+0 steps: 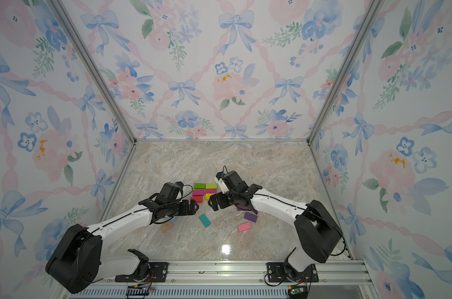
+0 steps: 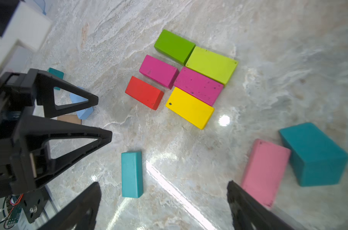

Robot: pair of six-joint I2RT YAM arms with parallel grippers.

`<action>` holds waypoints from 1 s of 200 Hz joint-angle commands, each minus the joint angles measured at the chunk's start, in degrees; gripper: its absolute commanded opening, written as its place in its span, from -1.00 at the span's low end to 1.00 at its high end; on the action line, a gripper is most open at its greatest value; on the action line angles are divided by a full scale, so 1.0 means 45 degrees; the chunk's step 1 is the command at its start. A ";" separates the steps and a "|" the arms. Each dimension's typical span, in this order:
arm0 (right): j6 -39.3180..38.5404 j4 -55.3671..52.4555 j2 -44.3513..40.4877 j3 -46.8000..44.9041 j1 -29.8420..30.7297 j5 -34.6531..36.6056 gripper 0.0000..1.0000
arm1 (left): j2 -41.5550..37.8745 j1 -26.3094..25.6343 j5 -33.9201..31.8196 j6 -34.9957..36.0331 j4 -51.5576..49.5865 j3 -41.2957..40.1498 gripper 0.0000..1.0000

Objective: Assemble a piece of candy with building blocks
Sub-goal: Adjust the building block at the center of the board.

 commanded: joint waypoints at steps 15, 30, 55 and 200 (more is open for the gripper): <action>-0.0293 -0.0869 -0.0790 -0.0992 -0.0865 0.0226 0.98 | 0.0841 -0.0241 -0.0180 -0.0455 0.0426 0.0207 0.96; -0.0283 -0.0822 -0.0800 -0.1018 -0.0891 0.0224 0.98 | 0.1180 -0.0270 0.0102 -0.0538 0.0659 0.0357 0.95; -0.0187 -0.0589 -0.0489 -0.0989 -0.0891 0.0133 0.98 | 0.1679 -0.0409 0.0460 -0.0751 0.1026 0.0594 0.94; -0.0293 -0.0476 -0.0368 -0.0982 -0.1184 0.0097 0.98 | 0.3223 -0.0748 0.0346 -0.1438 0.2042 0.1520 0.94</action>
